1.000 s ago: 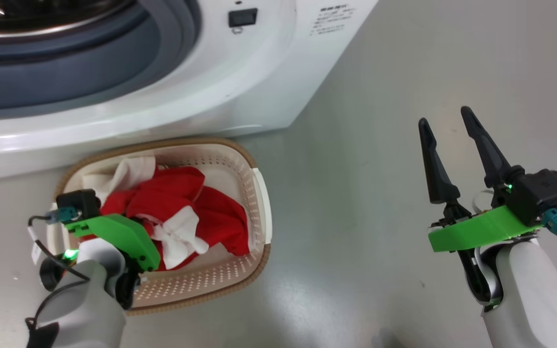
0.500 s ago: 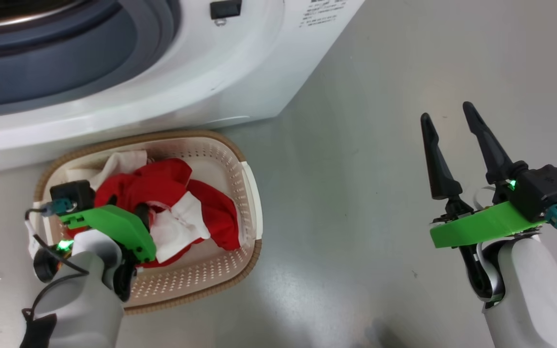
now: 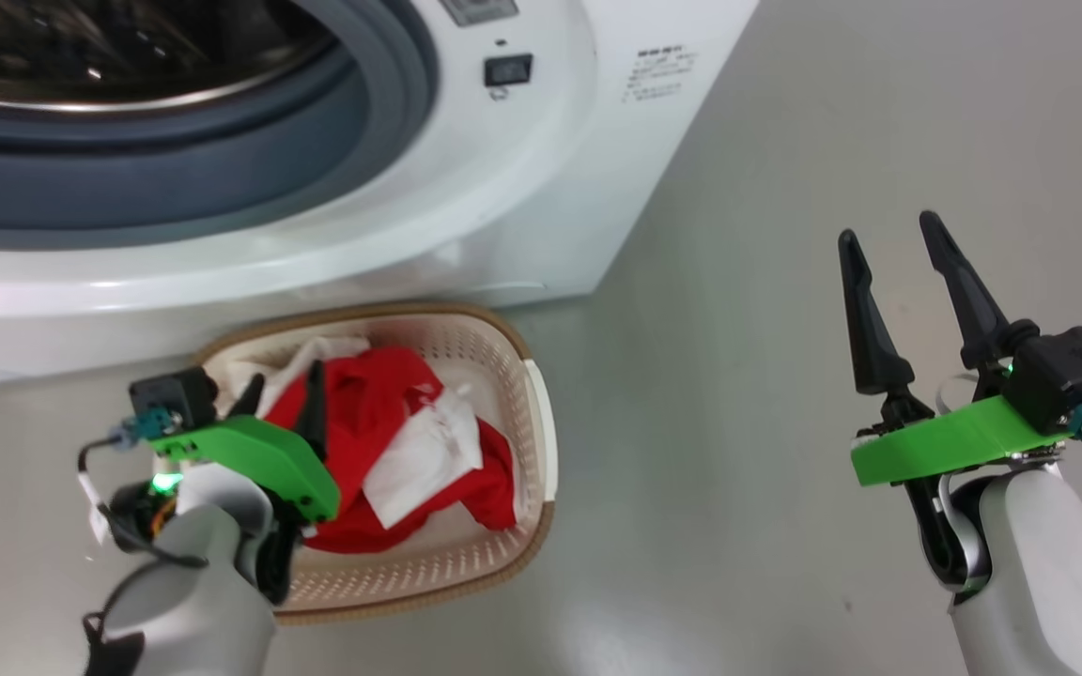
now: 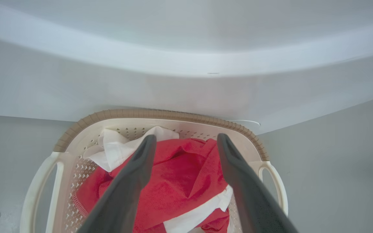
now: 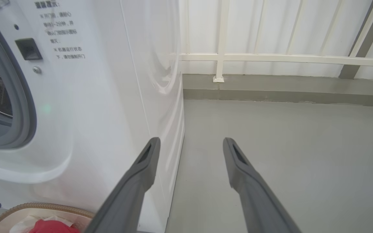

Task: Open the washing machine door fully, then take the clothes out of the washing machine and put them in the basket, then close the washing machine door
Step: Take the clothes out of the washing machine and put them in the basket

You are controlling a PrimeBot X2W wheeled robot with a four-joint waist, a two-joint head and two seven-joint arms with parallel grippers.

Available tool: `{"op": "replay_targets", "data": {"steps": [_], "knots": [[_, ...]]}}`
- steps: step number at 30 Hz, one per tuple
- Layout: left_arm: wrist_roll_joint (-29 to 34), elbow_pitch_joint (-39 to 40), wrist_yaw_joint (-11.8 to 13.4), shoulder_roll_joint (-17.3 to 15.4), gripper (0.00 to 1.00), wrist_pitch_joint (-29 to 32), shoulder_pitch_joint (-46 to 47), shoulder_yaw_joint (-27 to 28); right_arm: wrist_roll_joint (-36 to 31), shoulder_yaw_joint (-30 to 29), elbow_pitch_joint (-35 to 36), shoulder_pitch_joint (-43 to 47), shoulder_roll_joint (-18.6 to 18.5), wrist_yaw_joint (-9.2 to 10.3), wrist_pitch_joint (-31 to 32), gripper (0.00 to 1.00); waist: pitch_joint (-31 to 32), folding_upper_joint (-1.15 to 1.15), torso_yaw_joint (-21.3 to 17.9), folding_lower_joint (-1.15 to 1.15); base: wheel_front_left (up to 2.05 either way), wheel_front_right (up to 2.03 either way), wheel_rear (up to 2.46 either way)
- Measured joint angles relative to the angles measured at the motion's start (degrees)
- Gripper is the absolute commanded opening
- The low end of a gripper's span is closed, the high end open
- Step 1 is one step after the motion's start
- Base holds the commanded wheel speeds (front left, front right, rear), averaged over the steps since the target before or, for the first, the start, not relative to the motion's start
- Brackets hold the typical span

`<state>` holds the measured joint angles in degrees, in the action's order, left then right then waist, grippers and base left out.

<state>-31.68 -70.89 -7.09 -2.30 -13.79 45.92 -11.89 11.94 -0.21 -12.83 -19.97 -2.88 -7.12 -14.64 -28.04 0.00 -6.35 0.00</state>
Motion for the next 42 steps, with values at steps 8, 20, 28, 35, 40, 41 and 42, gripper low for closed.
{"op": "replay_targets", "data": {"steps": [8,20,28,35,40,41,42], "knots": [[-4.37,14.02,-0.01,-0.14,1.0,-0.51,-7.94,-3.23,-0.01,-0.94,-1.67,2.66,0.0,0.0,0.0,1.0,6.2,0.0,2.57,0.0,0.0,0.0,0.0],[2.83,36.12,2.6,-3.44,1.0,-0.52,-19.62,2.82,-0.19,-2.29,-3.49,4.72,0.03,0.0,0.0,1.0,13.7,0.0,4.24,0.0,0.0,0.0,0.0],[7.27,48.58,5.46,-4.25,1.0,-0.57,-28.22,7.37,-3.14,-2.98,-1.91,6.43,0.07,0.0,0.0,1.0,18.08,0.0,4.24,0.0,0.0,0.0,0.0],[10.21,56.42,6.67,-4.47,1.0,-0.68,-35.89,9.21,-3.14,-4.42,-0.83,10.48,0.1,0.0,0.0,1.0,22.26,0.0,4.08,0.0,0.0,0.0,0.0],[10.74,59.52,7.68,-4.76,1.0,-0.68,-41.56,10.14,-3.37,-4.6,-0.13,13.79,0.19,0.0,0.0,1.0,25.63,0.0,3.97,0.0,0.0,0.0,0.0],[11.04,59.89,7.82,-4.99,1.0,-0.68,-42.52,10.23,-3.37,-4.61,-0.03,14.4,0.2,0.0,0.01,1.0,26.26,0.0,3.94,0.0,0.0,0.0,0.0],[11.4,60.13,8.22,-5.27,1.0,-0.68,-43.35,10.25,-3.37,-4.63,0.16,15.04,0.2,0.0,0.0,1.0,26.87,0.0,3.92,0.0,0.0,0.0,0.0]]}}
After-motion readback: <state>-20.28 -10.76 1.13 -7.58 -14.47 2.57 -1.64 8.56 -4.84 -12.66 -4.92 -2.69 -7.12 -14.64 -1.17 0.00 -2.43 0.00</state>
